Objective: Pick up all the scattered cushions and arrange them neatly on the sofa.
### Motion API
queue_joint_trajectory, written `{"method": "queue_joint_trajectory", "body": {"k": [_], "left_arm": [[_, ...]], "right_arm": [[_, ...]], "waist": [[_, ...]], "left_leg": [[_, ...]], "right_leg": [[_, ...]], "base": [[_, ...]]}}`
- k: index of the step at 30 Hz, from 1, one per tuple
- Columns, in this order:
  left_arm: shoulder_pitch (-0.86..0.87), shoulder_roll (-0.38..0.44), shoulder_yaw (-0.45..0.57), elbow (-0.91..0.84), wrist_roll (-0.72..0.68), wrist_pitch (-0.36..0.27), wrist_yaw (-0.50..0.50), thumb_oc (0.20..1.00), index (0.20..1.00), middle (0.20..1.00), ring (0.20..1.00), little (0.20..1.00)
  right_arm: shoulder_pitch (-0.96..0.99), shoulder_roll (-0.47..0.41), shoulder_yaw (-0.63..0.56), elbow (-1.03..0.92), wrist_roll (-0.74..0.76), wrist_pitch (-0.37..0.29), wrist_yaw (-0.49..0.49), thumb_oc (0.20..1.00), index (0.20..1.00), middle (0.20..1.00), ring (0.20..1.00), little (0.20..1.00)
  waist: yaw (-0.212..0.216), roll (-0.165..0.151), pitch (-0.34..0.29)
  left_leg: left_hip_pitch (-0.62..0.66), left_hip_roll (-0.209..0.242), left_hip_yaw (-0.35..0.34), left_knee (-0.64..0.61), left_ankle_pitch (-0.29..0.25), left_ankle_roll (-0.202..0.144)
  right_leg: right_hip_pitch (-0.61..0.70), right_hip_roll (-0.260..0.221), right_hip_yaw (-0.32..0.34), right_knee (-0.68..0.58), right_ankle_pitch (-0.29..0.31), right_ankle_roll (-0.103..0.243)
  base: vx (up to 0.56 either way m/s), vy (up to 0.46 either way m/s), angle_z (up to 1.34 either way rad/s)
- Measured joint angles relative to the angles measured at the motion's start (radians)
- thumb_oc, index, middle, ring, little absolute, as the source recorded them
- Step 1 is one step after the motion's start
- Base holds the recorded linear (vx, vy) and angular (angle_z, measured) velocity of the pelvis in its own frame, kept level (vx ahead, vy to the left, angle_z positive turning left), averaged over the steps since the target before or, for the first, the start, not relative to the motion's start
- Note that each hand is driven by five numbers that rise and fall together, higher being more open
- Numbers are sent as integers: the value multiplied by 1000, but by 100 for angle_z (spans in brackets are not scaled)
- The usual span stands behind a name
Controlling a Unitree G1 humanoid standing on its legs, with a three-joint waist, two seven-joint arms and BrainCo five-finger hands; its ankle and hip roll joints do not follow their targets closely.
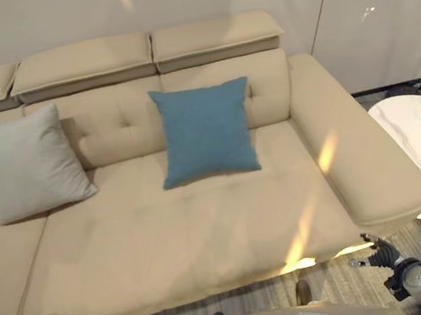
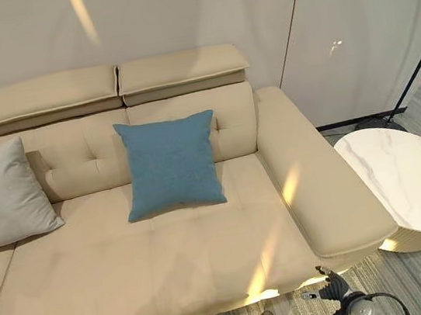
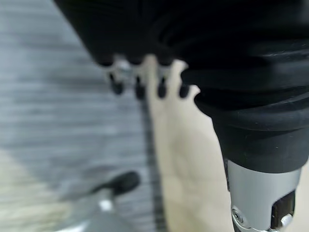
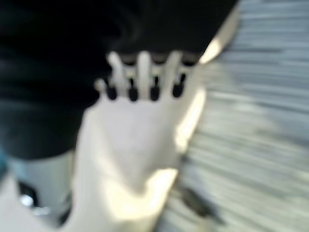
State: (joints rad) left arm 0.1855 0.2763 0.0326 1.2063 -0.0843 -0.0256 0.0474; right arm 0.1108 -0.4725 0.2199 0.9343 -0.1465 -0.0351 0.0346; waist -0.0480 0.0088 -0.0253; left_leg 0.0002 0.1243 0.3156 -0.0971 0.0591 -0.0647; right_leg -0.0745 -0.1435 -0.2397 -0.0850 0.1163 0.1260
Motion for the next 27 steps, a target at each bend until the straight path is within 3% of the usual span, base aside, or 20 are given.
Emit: {"method": "queue_joint_trajectory", "body": {"k": [3,8,10,12,13,14,15,16,17,18,20,23,25,27], "left_arm": [[-12,1,-32,13,1,2,1,1000,1000,1000,1000,1000],[-48,2,-53,11,0,1,2,1000,1000,1000,1000,1000],[-71,3,-54,11,1,1,2,1000,1000,1000,1000,1000],[-94,3,-58,11,1,0,2,1000,1000,1000,1000,1000],[-108,-2,-72,12,1,1,1,1000,1000,1000,1000,1000],[-113,0,-71,12,1,1,1,1000,1000,1000,1000,1000],[-128,7,-69,16,0,3,2,1000,1000,1000,1000,1000],[-162,9,-69,12,0,10,0,1000,1000,1000,1000,1000],[-161,2,-73,10,0,9,-1,1000,1000,1000,1000,1000],[-164,-16,-81,1,1,6,-2,1000,1000,1000,1000,1000],[-186,-23,-93,-16,6,-7,1,1000,1000,1000,1000,1000],[-209,-7,-93,-17,32,-14,3,1000,1000,1000,1000,1000],[-211,20,-112,-5,38,-8,3,1000,1000,1000,1000,1000],[-208,39,-112,-5,38,-7,3,1000,1000,1000,1000,1000]], "right_arm": [[15,19,20,118,-27,13,-1,1000,1000,1000,1000,1000],[13,38,22,127,-36,21,-12,1000,1000,1000,1000,1000],[-7,41,43,159,-38,19,-20,1000,1000,1000,1000,1000],[-35,42,61,170,-53,19,-23,1000,1000,1000,1000,1000],[-43,39,58,170,-54,19,-34,1000,1000,1000,1000,1000],[-40,45,58,167,-54,20,-38,1000,1000,1000,1000,1000],[-38,63,52,170,-54,20,-41,1000,1000,1000,1000,1000],[-45,86,27,183,-53,23,-40,1000,1000,1000,1000,1000],[-43,83,24,183,-54,26,-41,1000,1000,1000,1000,1000],[-34,68,18,191,-54,30,-41,1000,1000,1000,1000,1000],[-35,67,9,199,-56,38,-40,1000,1000,1000,1000,1000],[-66,91,10,201,-74,40,-39,1000,1000,1000,1000,1000],[-95,113,12,205,-78,43,-39,1000,1000,1000,1000,1000],[-105,120,21,202,-94,45,-38,1000,1000,1000,1000,1000]], "waist": [[4,0,-3],[0,9,41],[9,12,59],[12,12,88],[11,15,107],[7,1,103],[-7,-29,103],[-16,-81,117],[-23,-79,115],[-43,-44,99],[-61,10,83],[-50,-16,83],[-44,-65,104],[-45,-80,113]], "left_leg": [[-5,9,-30,0,0,1],[-48,47,-58,47,1,-2],[-67,66,-60,77,2,3],[-95,84,-77,116,-7,-5],[-100,98,-77,113,-26,-12],[-99,98,-64,96,-55,-33],[-101,78,-36,120,-105,-30],[-126,23,-21,289,-114,-27],[-101,2,-36,307,-122,-36],[-37,-26,-62,243,-121,-35],[32,-31,-58,100,-101,1],[41,-76,-54,66,-95,22],[51,-115,-29,65,-96,42],[48,-128,-20,65,-93,52]], "right_leg": [[19,7,-34,0,-6,-9],[28,33,-80,4,-23,-30],[17,51,-84,21,-32,-44],[-7,65,-93,68,-60,-81],[-32,70,-104,127,-96,-99],[-51,53,-106,137,-106,-106],[-62,20,-128,123,-85,-135],[-45,-37,-131,106,-58,-122],[-27,-45,-131,92,-54,-114],[-16,-39,-139,88,-49,-103],[-36,-31,-157,136,-65,-81],[-98,-68,-106,191,-64,-57],[-123,-100,-62,191,-26,-21],[-124,-112,-40,171,-5,28]], "base": [[-69,-128,37],[-164,-111,27],[-192,-53,10],[-206,39,10],[-226,148,26],[-158,199,34],[-141,308,46],[-86,317,41],[-105,323,40],[-73,187,22],[-144,238,23],[-193,210,-26],[-186,81,-43],[-204,59,-18]]}}
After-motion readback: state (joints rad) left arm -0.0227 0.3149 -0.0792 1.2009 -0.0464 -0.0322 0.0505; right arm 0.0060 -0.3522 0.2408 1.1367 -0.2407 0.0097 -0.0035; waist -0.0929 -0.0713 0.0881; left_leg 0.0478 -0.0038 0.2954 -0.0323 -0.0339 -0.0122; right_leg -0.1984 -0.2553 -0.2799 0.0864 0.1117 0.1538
